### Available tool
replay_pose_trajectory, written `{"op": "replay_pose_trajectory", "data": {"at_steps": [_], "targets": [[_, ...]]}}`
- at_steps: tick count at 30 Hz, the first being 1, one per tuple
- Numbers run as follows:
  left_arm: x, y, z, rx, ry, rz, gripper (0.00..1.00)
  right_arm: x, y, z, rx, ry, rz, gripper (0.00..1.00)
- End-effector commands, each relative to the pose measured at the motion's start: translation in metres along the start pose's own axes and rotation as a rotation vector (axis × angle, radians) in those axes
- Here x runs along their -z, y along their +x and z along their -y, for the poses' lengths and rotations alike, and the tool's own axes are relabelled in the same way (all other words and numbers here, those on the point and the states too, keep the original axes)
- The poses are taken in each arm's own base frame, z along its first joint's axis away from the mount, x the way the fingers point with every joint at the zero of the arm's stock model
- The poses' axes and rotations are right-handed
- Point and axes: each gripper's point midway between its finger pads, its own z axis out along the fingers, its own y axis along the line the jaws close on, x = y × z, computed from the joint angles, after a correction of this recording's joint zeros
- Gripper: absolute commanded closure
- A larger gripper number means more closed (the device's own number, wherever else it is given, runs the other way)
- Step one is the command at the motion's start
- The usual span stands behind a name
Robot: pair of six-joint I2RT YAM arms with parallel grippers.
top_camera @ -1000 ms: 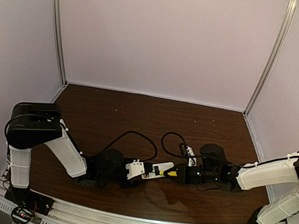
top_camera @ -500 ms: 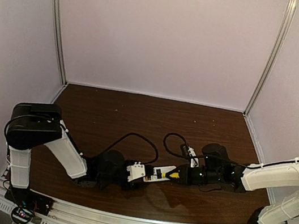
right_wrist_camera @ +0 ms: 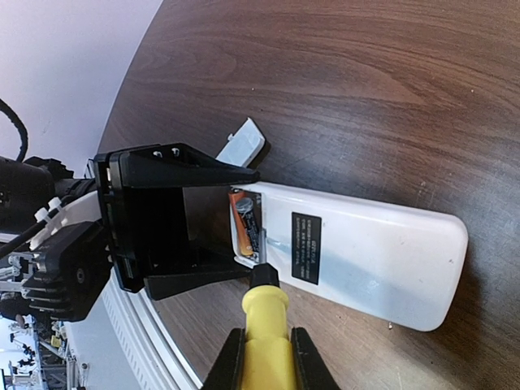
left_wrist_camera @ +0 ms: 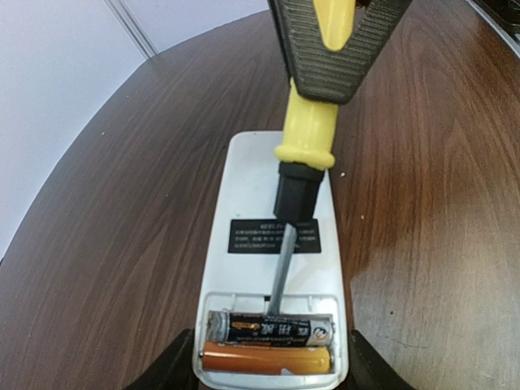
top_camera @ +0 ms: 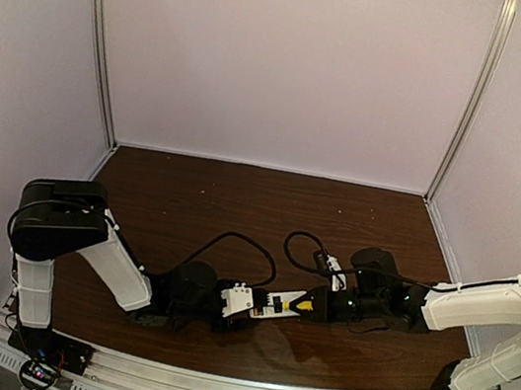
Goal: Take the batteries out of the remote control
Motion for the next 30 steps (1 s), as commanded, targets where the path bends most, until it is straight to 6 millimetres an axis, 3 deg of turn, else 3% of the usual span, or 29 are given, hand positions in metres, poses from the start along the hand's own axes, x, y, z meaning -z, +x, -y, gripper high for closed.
{"op": "replay_pose_trajectory", "data": {"at_steps": [1, 13, 30], "targets": [[-0.001, -0.026, -0.007, -0.009, -0.021, 0.094, 1.0, 0.004, -0.003, 0.02, 0.014, 0.129, 0.004, 1.0], [-0.002, -0.027, -0.006, -0.005, -0.013, 0.095, 1.0, -0.002, -0.016, 0.007, 0.069, 0.098, 0.008, 1.0], [-0.005, -0.026, -0.005, 0.006, -0.012, 0.095, 1.0, 0.013, -0.039, -0.001, 0.118, 0.139, 0.084, 1.0]]}}
